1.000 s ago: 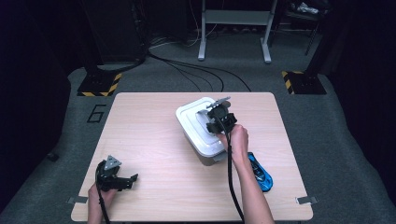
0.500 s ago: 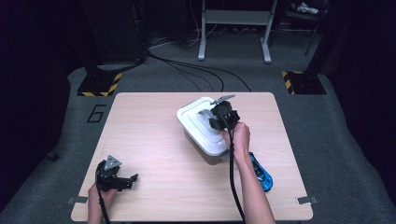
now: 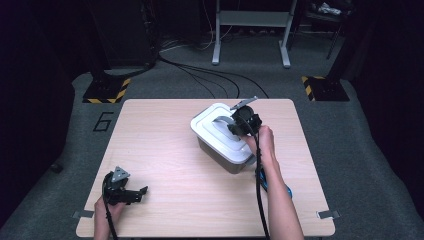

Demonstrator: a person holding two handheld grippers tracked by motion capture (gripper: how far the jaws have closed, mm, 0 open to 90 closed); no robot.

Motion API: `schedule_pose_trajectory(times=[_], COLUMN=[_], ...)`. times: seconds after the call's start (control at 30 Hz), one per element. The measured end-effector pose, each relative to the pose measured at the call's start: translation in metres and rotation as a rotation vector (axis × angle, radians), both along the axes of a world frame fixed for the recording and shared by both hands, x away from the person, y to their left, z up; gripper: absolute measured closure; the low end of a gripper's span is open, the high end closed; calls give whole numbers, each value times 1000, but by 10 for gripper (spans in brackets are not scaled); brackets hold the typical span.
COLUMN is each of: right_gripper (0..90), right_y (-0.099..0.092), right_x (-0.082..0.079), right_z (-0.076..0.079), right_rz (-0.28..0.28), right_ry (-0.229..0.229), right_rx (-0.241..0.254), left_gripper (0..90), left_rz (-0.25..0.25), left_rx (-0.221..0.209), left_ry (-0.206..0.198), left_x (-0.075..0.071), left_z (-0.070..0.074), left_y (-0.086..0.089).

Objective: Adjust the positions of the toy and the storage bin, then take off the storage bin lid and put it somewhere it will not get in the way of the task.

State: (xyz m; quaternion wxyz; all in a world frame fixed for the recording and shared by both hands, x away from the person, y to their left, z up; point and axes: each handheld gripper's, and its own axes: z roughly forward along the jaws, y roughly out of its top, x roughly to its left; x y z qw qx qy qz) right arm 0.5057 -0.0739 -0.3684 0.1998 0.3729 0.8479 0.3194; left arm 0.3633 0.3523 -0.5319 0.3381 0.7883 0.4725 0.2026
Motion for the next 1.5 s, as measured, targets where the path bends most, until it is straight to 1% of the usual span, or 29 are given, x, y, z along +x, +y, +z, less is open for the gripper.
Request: schedule_pose_trajectory(times=[0.03, 0.07, 0.13, 0.17, 0.2, 0.27, 0.43, 0.5, 0.53, 0.67, 0.73, 0.77, 0.83, 0.87, 0.93, 0.97, 1.0, 1.07, 1.1, 1.13, 1.17, 1.2, 1.23, 1.33, 1.37, 1.4, 1.43, 1.47, 1.5], right_gripper=[674, 674, 675, 674, 674, 674, 675, 675, 675, 675, 676, 676, 676, 676, 676, 675, 675, 675, 675, 675, 675, 675, 676, 676, 676, 676, 676, 676, 676], right_y=[0, 0, -2, -3, -5, -6, -8, -9, -10, -9, -9, -8, -8, -9, -8, -8, -8, -4, -4, -1, -1, 0, 2, 2, 2, 3, 3, 3, 3], right_x=[0, 0, 4, 6, 7, 8, 11, 12, 13, 12, 12, 11, 11, 11, 11, 9, 9, 6, 6, 3, 3, 2, 1, 0, -1, -2, -2, -3, -4], right_z=[1, 1, 1, 0, 0, 0, 1, 0, 0, 0, 0, 0, 0, 0, 0, 0, 0, 1, 1, 1, 1, 1, 2, 1, 1, 2, 2, 3, 4], right_rz=[-3, -3, 26, 25, 45, 48, 84, 87, 87, 80, 86, 73, 70, 74, 64, 51, 51, 12, 12, -14, -14, -26, -32, -33, -42, -50, -50, -59, -64], right_ry=[13, 13, 10, 20, 17, 27, 32, 30, 31, 31, 31, 33, 33, 38, 44, 58, 58, 72, 72, 78, 78, 80, 69, 61, 54, 49, 49, 39, 35], right_rx=[-2, -2, -1, 14, 14, 32, 21, 25, 39, 36, 30, 35, 35, 36, 45, 53, 53, 57, 57, 58, 58, 59, 40, 39, 45, 33, 33, 45, 47], left_gripper=[11, 11, 11, 11, 11, 11, 12, 11, 11, 11, 11, 12, 12, 11, 11, 12, 11, 12, 12, 12, 12, 12, 12, 11, 11, 11, 11, 11, 11], left_rz=[0, 0, 0, 0, 0, 0, 0, 0, 0, 0, 0, 1, 0, 0, 0, 0, 0, 0, 0, 0, 0, 0, 0, 1, 1, 1, 1, 1, 0], left_rx=[0, 0, 0, 0, 0, 1, 0, 0, 0, 0, 0, 1, 0, 0, 0, 0, 0, 0, 0, 0, 0, 0, 0, -1, 2, -1, -1, 0, 1], left_ry=[0, 0, 0, 0, 0, 1, 0, 1, 0, 1, 1, 0, 1, 1, 0, 1, 1, 1, 1, 1, 1, 1, 0, -1, -1, -1, -1, -1, 0], left_x=[0, 0, 0, 0, 0, 0, 0, 0, 0, 0, 0, 0, 0, 0, 0, 0, 0, 0, 0, 0, 0, 0, 0, 0, 0, 0, 0, 0, 0], left_z=[0, 0, 0, 0, 0, 0, 0, 0, 0, 0, 0, 0, 0, 0, 0, 0, 0, 0, 0, 0, 0, 0, 0, 0, 0, 0, 0, 0, 0], left_y=[0, 0, 0, 0, 0, 0, 0, 0, 0, 0, 0, 0, 0, 0, 0, 0, 0, 0, 0, 0, 0, 0, 0, 0, 0, 0, 0, 0, 0])
